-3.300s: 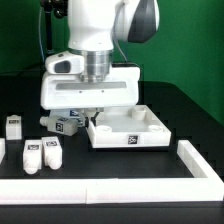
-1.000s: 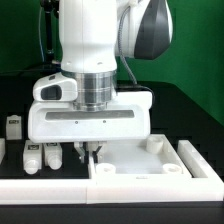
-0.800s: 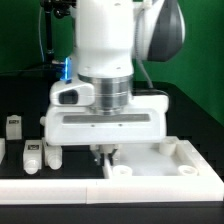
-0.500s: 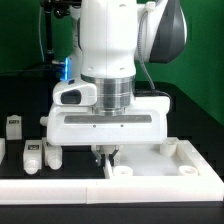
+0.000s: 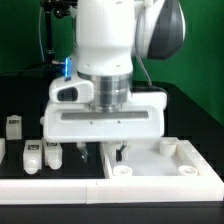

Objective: Assemble one leg

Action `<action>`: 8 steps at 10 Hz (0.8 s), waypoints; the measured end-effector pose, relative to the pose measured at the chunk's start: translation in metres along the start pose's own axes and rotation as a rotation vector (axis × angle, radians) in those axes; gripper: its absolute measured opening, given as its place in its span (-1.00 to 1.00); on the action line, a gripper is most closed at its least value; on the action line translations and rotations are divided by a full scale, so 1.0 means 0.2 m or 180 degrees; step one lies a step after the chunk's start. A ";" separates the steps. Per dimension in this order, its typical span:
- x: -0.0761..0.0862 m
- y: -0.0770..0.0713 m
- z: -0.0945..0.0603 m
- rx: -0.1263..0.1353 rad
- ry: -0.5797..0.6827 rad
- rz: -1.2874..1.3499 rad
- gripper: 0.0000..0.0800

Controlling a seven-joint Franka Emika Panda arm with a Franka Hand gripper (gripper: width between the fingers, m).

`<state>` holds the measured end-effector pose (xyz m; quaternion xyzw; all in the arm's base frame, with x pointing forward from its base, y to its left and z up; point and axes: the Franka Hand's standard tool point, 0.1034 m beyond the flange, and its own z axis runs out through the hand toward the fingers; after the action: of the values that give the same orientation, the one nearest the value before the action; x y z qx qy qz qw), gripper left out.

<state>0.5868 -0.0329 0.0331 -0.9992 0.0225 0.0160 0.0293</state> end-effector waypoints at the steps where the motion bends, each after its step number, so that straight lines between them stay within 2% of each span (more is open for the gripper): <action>1: -0.03 0.03 -0.10 0.0032 -0.0025 0.0016 0.47; 2: -0.07 0.07 -0.15 0.0068 -0.0114 -0.0027 0.47; 3: -0.08 0.12 -0.18 0.0091 -0.0195 0.0020 0.59; 6: -0.08 0.10 -0.15 0.0097 -0.0259 0.0038 0.62; 7: -0.13 0.10 -0.14 0.0151 -0.0484 0.0031 0.62; 8: -0.19 0.14 -0.13 0.0220 -0.0810 0.0018 0.62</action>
Offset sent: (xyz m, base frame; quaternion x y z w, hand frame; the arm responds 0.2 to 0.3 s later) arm 0.0000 0.0000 0.0000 0.0000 -0.0650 0.0000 0.9979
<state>0.5478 -0.0615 0.0580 -0.9874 0.0220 0.1419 0.0663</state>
